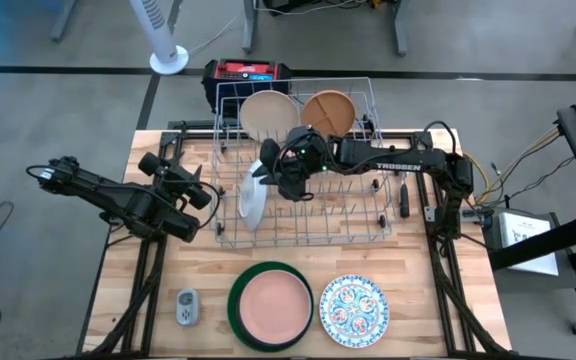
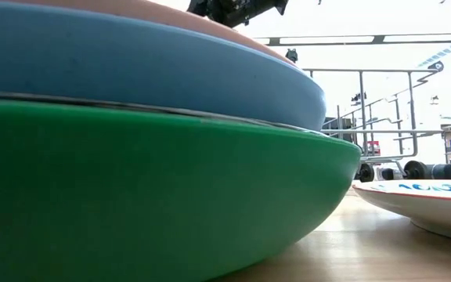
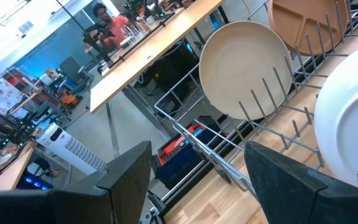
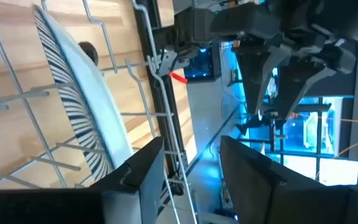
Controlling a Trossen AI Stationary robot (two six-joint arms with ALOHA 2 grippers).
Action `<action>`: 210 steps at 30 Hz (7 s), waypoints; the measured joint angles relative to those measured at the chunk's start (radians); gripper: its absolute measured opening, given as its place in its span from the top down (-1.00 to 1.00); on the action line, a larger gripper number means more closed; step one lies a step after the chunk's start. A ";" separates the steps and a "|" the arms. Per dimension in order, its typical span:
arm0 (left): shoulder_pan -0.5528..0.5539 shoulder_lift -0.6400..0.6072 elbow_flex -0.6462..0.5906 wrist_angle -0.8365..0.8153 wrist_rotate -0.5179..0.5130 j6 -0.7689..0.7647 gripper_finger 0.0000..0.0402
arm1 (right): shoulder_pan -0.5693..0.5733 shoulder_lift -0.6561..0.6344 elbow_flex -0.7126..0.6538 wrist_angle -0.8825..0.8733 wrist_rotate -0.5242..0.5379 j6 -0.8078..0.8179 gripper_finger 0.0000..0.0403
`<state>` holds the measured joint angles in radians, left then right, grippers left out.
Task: Sort dishes
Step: Put the white patterned plate into the dish rack
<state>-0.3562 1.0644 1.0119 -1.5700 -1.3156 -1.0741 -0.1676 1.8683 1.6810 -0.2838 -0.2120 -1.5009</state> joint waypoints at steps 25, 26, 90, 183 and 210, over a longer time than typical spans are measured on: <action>0.000 0.000 0.000 0.009 0.031 0.010 -0.23 | 0.012 -0.200 0.000 -0.123 0.110 0.307 0.22; 0.000 0.000 0.000 0.017 0.040 0.021 -0.23 | 0.015 -0.219 0.000 -0.140 0.110 0.354 0.21; -0.371 0.944 1.060 0.046 0.478 0.208 -0.15 | 0.802 -0.713 -0.824 -0.522 0.345 1.868 0.40; -0.380 1.139 1.060 0.734 0.383 0.524 -0.15 | 1.381 -0.428 -0.986 -0.318 0.689 3.340 -0.24; -0.321 1.409 1.259 0.938 0.396 0.750 0.18 | 1.440 -0.426 -1.088 -0.145 0.863 3.445 -0.24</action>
<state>-0.6774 2.4735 2.2710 -0.6318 -0.9191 -0.3237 1.2721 1.4422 0.5930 -0.4288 0.6514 1.9438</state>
